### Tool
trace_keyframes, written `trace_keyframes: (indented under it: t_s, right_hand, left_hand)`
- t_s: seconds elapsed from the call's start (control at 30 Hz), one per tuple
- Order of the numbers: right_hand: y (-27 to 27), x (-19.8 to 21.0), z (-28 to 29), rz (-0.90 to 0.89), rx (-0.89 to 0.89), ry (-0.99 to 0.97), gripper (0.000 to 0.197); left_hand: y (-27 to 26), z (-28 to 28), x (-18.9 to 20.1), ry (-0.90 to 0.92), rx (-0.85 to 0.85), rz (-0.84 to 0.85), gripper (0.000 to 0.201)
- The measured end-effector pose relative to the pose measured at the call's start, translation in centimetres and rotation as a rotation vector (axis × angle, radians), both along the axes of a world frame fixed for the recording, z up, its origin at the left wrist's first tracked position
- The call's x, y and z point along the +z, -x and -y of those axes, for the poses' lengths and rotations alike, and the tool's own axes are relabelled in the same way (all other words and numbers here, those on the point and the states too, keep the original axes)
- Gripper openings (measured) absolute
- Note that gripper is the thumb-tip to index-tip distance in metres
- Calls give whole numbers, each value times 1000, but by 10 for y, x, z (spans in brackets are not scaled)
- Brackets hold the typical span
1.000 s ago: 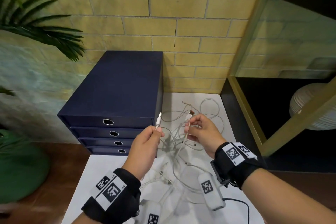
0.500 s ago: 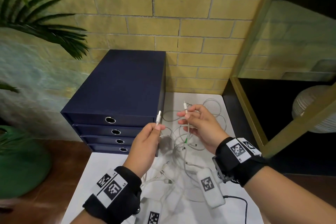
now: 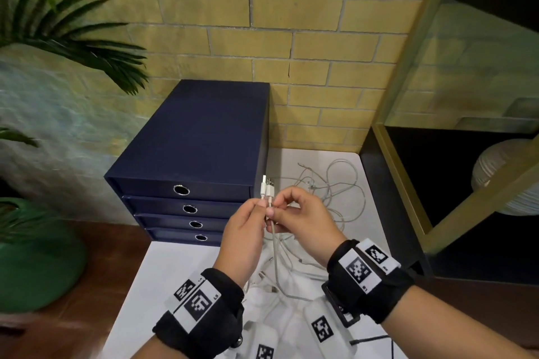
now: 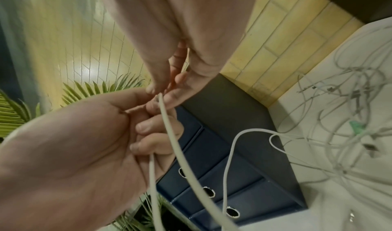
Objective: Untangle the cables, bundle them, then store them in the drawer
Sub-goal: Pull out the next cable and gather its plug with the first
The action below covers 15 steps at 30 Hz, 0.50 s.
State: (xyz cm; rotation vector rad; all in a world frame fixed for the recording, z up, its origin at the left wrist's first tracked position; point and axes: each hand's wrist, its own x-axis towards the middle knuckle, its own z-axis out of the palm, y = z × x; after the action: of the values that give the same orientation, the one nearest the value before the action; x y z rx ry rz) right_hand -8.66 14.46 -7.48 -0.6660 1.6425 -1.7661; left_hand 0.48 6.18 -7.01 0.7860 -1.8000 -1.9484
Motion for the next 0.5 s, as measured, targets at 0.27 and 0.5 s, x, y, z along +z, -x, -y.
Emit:
trace_keyframes:
  t_s: [0.27,0.5]
  right_hand:
    - [-5,-6,-9,6,182,-111,37]
    - [-6,-29,-22,-417,551,-486,21]
  left_hand:
    - [1,4,-1,-25,-20,45,34]
    - [-2,15,14,35,37,-60,32]
